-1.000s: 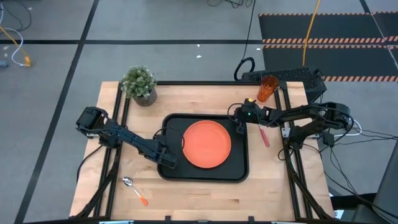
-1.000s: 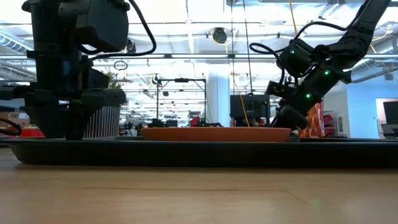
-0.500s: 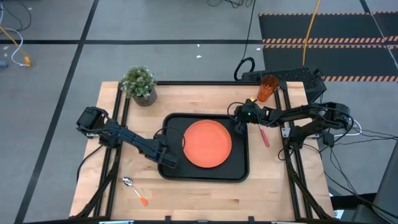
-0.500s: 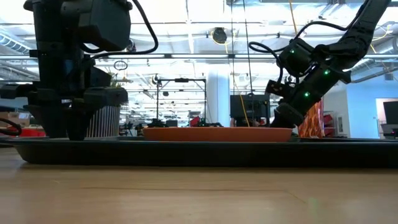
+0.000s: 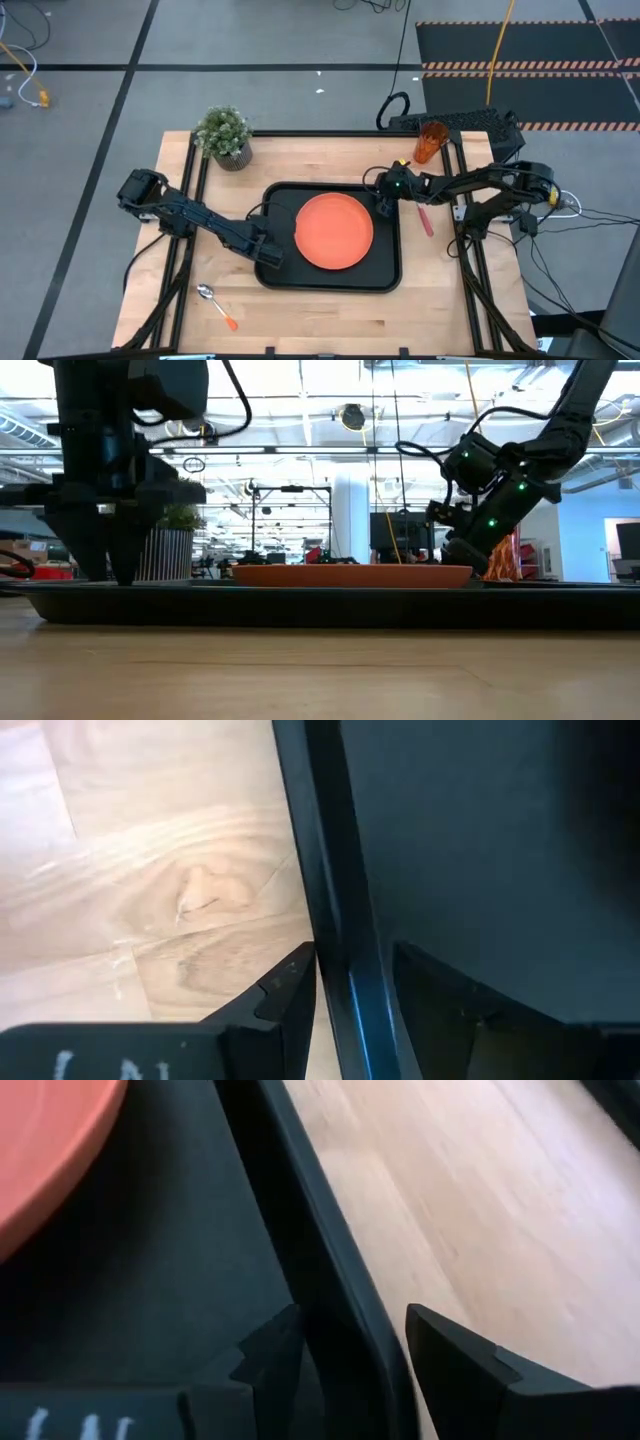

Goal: Pick and place plate/cup/fork/spoon on tray
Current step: Adjust the black tray on the table, then put the orange cup on the black tray to the top right of the orange plate

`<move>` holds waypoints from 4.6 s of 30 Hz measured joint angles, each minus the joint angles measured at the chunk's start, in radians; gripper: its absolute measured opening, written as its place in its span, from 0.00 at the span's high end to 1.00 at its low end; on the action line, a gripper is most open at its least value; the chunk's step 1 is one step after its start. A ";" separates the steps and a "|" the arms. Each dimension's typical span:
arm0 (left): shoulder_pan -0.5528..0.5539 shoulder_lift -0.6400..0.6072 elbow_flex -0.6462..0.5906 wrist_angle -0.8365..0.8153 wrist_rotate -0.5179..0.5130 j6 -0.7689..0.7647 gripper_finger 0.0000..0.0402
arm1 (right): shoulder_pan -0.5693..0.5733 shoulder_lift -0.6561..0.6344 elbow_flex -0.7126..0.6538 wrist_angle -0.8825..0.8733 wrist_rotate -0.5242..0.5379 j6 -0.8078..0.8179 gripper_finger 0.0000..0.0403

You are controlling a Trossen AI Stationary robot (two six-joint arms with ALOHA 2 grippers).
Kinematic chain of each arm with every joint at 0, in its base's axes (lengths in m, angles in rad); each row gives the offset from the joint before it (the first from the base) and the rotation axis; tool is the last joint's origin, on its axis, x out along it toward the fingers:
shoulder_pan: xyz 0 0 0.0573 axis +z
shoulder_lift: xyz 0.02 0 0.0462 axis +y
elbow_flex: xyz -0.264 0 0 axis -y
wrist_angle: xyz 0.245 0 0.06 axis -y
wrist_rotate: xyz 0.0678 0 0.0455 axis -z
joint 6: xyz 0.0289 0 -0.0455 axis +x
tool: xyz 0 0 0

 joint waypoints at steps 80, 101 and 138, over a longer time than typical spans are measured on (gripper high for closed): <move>0.161 -0.122 0.117 1.088 -0.470 1.657 0.66 | 0.034 -0.459 0.629 -0.715 0.367 -0.060 0.56; 0.217 -0.330 0.064 1.187 -0.148 1.939 0.66 | -0.188 -0.347 0.850 -1.378 0.443 0.119 0.56; 0.549 -0.594 -0.130 1.185 0.287 1.719 0.66 | -0.547 -0.160 0.802 -1.384 -0.031 0.097 0.56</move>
